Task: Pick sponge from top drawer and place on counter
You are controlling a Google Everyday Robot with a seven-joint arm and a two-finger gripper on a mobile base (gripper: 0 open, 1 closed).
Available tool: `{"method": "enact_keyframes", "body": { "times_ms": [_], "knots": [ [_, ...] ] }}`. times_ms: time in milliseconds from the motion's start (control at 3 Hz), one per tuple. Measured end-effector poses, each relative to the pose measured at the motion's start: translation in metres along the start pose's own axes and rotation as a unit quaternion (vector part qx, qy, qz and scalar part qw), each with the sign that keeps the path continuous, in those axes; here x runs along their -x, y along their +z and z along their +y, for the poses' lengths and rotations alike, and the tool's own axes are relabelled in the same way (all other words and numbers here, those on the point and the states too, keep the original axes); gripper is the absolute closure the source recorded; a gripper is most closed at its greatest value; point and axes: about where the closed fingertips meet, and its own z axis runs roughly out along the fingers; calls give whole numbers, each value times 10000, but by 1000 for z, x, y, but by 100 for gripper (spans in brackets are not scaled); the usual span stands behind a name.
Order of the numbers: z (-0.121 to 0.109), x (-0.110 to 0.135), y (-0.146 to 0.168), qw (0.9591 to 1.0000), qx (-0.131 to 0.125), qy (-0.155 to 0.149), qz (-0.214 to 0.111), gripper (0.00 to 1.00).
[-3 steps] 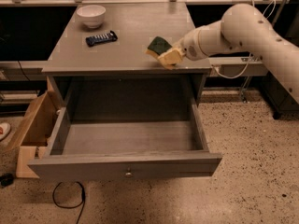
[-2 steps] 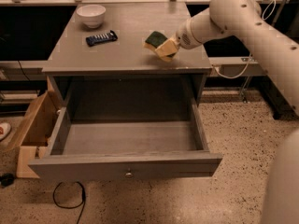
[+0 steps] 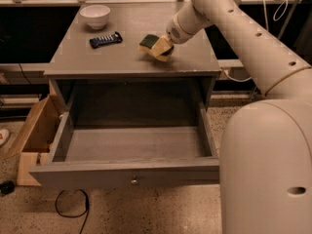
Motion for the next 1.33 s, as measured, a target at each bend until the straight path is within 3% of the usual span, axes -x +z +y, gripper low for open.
{"method": "enact_keyframes", "body": {
  "times_ms": [1000, 1333],
  "knots": [
    [-1, -4, -1, 10000, -14, 24, -29, 12],
    [-1, -4, 0, 10000, -12, 24, -28, 0]
  ]
}}
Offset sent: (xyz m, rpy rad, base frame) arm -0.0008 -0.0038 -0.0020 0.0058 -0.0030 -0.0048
